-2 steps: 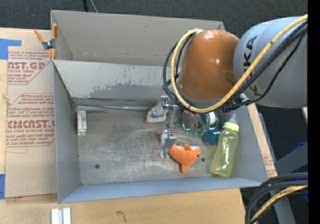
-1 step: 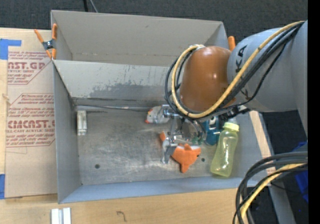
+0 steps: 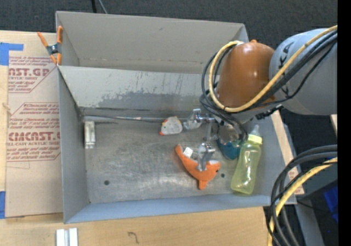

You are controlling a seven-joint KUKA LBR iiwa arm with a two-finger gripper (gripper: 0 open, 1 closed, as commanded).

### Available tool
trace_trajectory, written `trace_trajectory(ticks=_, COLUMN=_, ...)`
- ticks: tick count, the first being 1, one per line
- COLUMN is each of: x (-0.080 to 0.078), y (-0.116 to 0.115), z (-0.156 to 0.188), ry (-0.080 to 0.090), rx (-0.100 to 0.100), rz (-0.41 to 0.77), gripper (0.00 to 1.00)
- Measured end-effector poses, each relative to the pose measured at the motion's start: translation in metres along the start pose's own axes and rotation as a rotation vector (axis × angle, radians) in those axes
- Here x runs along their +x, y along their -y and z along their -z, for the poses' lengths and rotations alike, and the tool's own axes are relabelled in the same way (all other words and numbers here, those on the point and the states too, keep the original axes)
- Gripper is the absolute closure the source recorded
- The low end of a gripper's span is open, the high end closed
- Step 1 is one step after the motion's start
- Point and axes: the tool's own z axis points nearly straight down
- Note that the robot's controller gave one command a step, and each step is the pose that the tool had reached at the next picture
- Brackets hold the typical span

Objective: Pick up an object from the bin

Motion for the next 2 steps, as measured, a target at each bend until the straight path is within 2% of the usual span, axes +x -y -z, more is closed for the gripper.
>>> trace_trajectory(ticks=1, x=0.014, y=0.007, z=-0.033, ry=0.014, rx=0.003, rz=-0.108, gripper=0.0)
trace_trajectory(ticks=2, x=0.036, y=0.009, z=-0.065, ry=0.015, rx=0.002, rz=-0.055, gripper=1.0)
